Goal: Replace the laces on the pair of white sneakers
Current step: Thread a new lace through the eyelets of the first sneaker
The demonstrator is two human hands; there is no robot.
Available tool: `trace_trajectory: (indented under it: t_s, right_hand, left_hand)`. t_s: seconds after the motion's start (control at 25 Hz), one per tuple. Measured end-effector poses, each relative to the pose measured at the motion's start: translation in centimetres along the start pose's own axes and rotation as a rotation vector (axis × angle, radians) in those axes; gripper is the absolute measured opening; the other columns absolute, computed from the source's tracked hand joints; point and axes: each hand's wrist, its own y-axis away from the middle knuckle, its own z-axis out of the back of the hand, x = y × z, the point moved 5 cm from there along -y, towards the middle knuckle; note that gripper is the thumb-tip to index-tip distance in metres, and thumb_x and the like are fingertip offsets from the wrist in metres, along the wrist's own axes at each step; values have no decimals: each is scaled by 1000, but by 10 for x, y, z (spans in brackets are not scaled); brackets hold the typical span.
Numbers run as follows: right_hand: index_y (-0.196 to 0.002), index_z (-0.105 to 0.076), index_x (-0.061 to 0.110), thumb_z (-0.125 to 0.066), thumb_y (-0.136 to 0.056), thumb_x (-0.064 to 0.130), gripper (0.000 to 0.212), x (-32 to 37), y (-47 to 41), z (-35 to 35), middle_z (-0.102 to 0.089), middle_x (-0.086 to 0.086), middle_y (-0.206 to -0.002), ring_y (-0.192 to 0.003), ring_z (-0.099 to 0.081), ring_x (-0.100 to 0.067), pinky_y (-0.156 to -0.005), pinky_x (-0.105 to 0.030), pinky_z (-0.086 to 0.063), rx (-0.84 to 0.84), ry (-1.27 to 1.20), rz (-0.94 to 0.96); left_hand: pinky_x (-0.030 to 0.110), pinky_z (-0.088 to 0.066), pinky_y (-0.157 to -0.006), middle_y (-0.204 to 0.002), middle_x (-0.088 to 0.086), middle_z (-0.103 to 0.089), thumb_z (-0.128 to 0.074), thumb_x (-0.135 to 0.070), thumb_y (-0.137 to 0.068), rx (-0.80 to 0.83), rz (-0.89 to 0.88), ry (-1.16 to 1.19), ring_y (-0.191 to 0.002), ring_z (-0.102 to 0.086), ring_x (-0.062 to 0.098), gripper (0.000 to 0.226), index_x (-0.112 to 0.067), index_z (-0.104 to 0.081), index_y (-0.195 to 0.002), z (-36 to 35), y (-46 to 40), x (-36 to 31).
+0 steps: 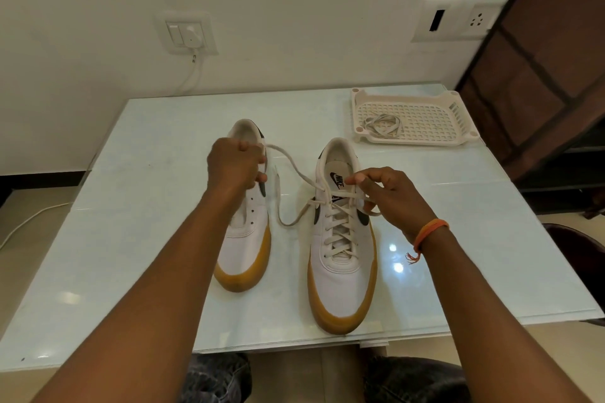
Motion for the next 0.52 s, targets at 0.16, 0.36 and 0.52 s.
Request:
trace_trajectory:
  t_s: [0.16, 0.36, 0.52]
  right_hand:
    - [-102, -73, 28, -46, -100, 18, 29, -10, -4, 6, -62, 1, -112, -101, -57, -12, -85, -25, -46, -22, 8, -29]
    - [-108, -71, 30, -38, -94, -6, 50, -12, -8, 1, -53, 3, -111, -108, -52, -14, -94, -30, -47, -21, 265, 84]
    - [-100, -68, 41, -38, -92, -6, 57, -21, -13, -2, -52, 2, -110, -107, -53, -17, -94, -50, -47, -35, 385, 92]
  left_hand:
    - [22, -44, -50, -59, 5, -63, -56, -34, -97, 164, -113, -344, -53, -67, 20, 39, -10, -53, -66, -34, 23, -1]
    - [23, -45, -51, -74, 10, -72, -62, -45, -91, 370, 47, -277, -54, -62, 19, 46, -1, -71, -80, -68, 45, 9]
    - [15, -32, -37, -67, 6, -60, -73, -20, -86, 334, 246, 91, -49, -47, 12, 20, -3, -67, -78, -71, 50, 11]
